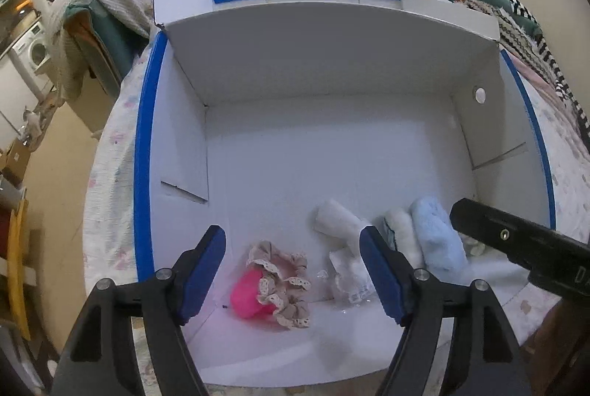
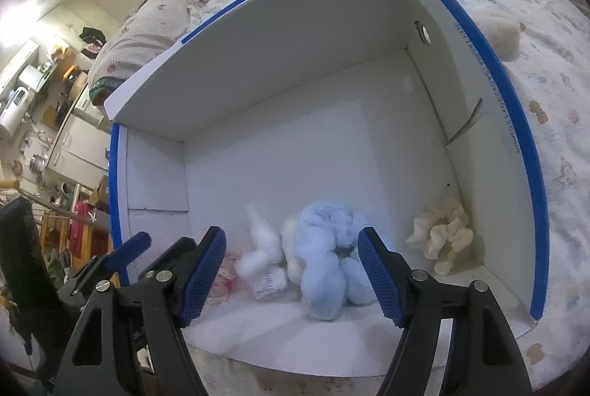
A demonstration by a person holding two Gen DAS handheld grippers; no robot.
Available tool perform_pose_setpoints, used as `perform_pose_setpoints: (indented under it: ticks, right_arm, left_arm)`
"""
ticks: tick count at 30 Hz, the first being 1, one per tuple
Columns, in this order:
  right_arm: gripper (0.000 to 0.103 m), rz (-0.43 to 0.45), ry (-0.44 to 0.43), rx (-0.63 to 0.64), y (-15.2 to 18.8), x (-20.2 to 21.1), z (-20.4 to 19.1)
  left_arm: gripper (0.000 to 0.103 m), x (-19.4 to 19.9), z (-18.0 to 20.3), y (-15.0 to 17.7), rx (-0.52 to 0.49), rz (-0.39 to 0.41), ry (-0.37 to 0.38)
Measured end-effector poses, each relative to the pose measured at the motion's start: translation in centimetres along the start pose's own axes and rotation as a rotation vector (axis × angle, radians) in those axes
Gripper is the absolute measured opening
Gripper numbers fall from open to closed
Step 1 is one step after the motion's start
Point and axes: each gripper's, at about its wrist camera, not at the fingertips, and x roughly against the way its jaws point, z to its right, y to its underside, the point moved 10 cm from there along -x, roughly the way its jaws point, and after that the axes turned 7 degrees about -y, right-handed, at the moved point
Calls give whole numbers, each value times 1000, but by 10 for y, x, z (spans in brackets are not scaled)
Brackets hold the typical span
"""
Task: Organize soft objects
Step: 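Withdraw both open tools from the box back over the sheet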
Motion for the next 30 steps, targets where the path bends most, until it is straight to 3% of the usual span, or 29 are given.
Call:
perform_pose_setpoints:
  ticks: [14,30]
  right_arm:
    - [78,17,13,20,2,8,-5]
    - [78,26,58,12,25,26,4]
  left_arm:
    - [73,18,-15,11,4,51,-54]
    - [73,58,-25,24,35,91,-43]
